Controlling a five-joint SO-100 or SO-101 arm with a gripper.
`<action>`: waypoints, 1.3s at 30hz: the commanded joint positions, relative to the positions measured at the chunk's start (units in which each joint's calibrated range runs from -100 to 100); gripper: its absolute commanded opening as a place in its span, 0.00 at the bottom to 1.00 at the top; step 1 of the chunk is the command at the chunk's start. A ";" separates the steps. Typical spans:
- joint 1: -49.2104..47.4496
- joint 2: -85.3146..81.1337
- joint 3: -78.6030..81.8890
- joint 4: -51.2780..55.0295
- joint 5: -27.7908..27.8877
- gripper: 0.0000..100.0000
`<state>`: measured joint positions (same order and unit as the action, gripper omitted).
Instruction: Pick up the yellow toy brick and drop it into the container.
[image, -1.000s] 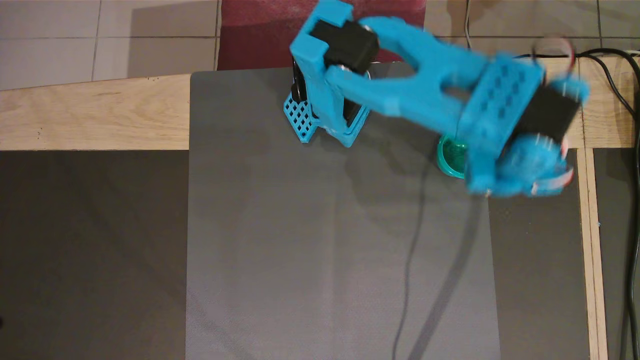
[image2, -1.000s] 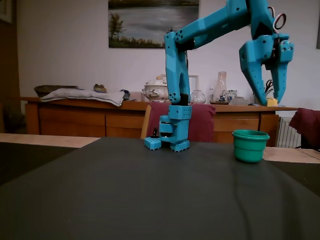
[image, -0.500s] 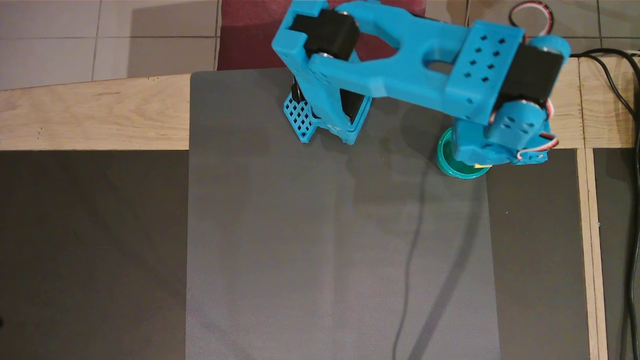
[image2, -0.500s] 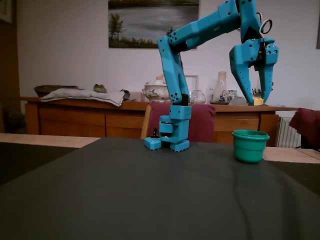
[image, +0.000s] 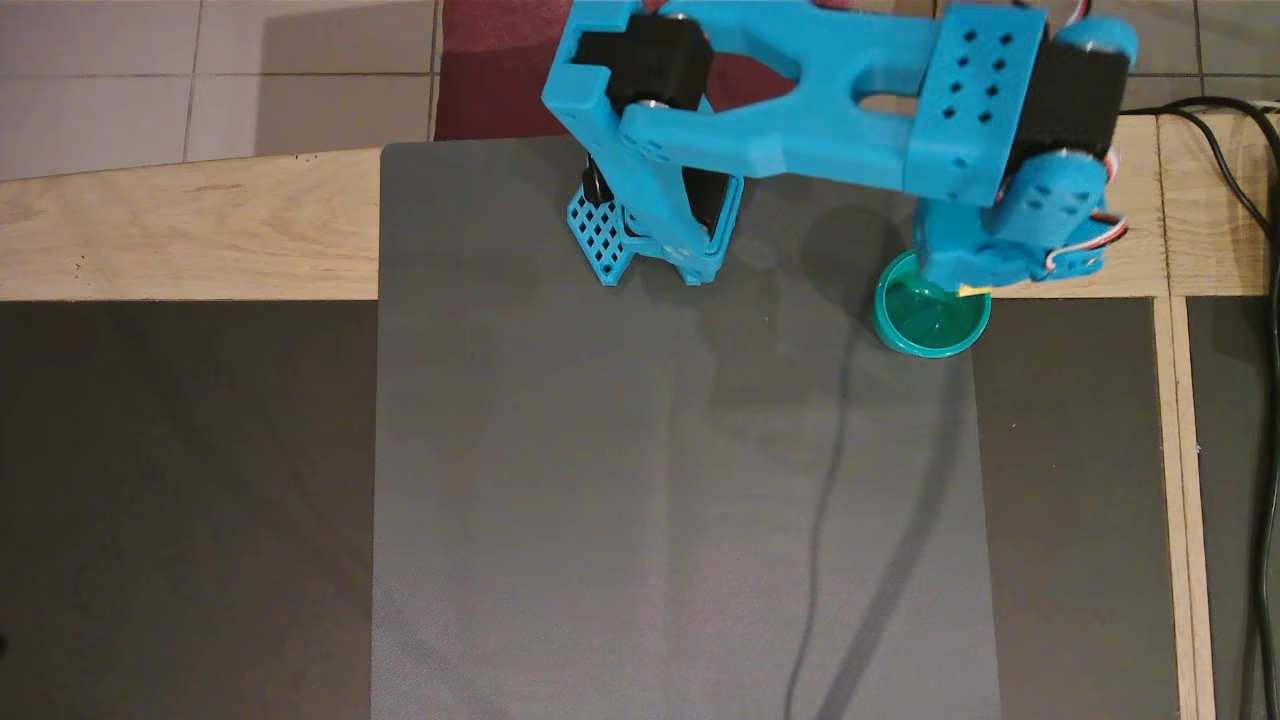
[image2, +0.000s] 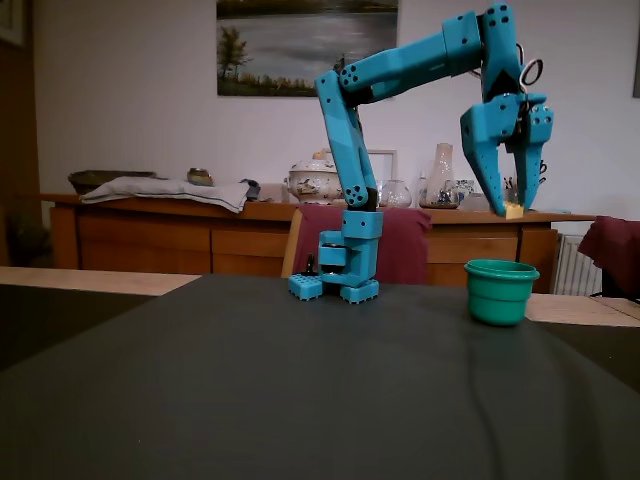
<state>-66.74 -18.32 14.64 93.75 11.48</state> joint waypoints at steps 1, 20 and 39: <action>0.09 -0.74 3.78 -3.26 -0.08 0.00; 0.16 -0.82 11.81 -9.75 -0.13 0.13; 18.89 -2.00 -8.14 1.36 -0.45 0.00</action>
<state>-55.01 -18.57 16.36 90.32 11.26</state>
